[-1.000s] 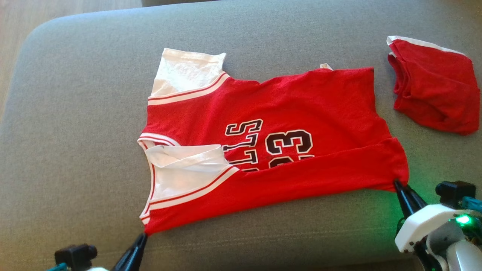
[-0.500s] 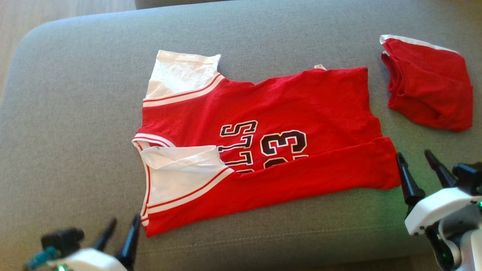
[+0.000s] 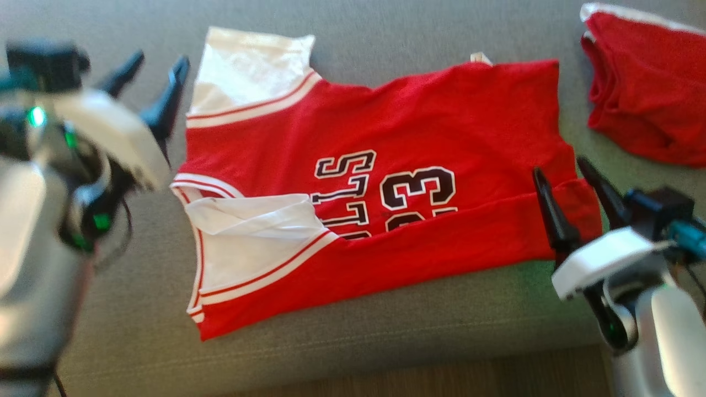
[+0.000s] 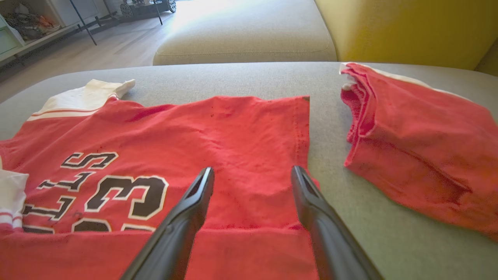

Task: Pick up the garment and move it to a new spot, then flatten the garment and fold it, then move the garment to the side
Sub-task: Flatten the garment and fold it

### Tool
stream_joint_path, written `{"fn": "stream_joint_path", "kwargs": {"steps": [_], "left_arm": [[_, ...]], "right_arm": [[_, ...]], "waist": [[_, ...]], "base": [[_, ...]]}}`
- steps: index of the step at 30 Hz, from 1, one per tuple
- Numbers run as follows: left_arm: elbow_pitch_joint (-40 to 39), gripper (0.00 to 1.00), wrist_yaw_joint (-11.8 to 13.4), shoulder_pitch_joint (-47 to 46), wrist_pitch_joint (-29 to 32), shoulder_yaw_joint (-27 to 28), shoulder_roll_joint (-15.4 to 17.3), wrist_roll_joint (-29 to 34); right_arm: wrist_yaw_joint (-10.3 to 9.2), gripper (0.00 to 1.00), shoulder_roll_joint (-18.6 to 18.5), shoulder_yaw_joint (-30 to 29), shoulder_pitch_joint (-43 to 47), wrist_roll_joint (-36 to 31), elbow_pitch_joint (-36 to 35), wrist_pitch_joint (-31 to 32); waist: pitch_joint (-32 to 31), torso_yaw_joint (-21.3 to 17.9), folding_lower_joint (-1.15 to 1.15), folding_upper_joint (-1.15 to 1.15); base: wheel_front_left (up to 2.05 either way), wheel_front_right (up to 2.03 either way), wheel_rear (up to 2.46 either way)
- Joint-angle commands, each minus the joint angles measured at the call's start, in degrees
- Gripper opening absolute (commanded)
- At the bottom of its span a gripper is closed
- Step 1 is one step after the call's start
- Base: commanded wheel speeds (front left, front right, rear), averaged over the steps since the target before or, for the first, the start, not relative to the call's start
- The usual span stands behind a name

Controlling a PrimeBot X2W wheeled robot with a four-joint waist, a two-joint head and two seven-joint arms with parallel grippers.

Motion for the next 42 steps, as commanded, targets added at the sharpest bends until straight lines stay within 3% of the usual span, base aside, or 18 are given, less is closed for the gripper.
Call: {"fn": "stream_joint_path", "kwargs": {"steps": [1, 10, 17, 31, 32, 33, 34, 35, 42], "left_arm": [[1.77, 1.00, -1.20, -5.60, 2.02, 1.72, 2.59, 0.43], [19.56, 1.00, -6.15, -23.75, 11.01, -2.05, 3.63, 1.32], [26.13, 1.00, -7.16, -29.81, 13.55, -4.49, 5.32, 2.98], [34.14, 1.00, -7.95, -33.77, 11.74, -9.41, 6.00, 3.56], [34.39, 0.81, -7.97, -33.85, 11.92, -9.81, 5.93, 3.14], [34.45, 0.44, -7.99, -33.87, 12.12, -10.34, 5.81, 2.60], [34.19, 0.16, -8.00, -33.85, 12.31, -11.15, 5.76, 2.03], [33.87, 0.00, -8.00, -33.84, 12.31, -11.90, 5.85, 1.46], [31.10, 0.00, -8.02, -33.60, 8.04, -17.05, 7.01, -2.19]], "right_arm": [[-0.02, 1.00, 0.08, 1.65, -2.02, -0.45, -2.04, -0.70], [-0.02, 1.00, 0.76, 3.05, -5.05, -0.38, -0.91, -2.60], [-0.02, 1.00, 1.29, 3.95, -6.42, -0.05, -0.02, -4.07], [-0.02, 1.00, 1.65, 4.56, -8.04, -0.55, 1.37, -5.32], [-0.02, 1.00, 1.58, 4.50, -8.22, -0.61, 1.32, -5.25], [-0.02, 1.00, 1.49, 4.46, -8.39, -0.69, 1.24, -5.19], [-0.02, 1.00, 1.38, 4.49, -8.57, -0.80, 1.14, -5.13], [-0.02, 1.00, 1.27, 4.53, -8.76, -0.89, 1.04, -5.02], [-0.02, 1.00, 1.22, 6.16, -14.07, -0.40, 1.57, -0.39]], "waist": [[3.32, -1.66, 0.00, 0.00], [10.02, -5.94, 0.00, 0.00], [13.04, -8.14, 0.00, 0.00], [15.45, -9.14, 0.00, 0.00], [15.45, -9.08, 0.00, 0.00], [15.41, -9.01, 0.00, 0.00], [15.35, -8.94, 0.00, 0.00], [15.27, -8.86, 0.00, 0.00], [13.47, -8.20, 0.00, 0.00]], "base": [[0.00, 0.00, 0.00], [0.00, 0.00, 0.00], [0.00, 0.00, 0.00], [0.00, 0.00, 0.00], [0.00, 0.00, 0.00], [0.00, 0.00, 0.00], [0.00, 0.00, 0.00], [0.00, 0.00, 0.00], [0.00, 0.00, 0.00]]}}
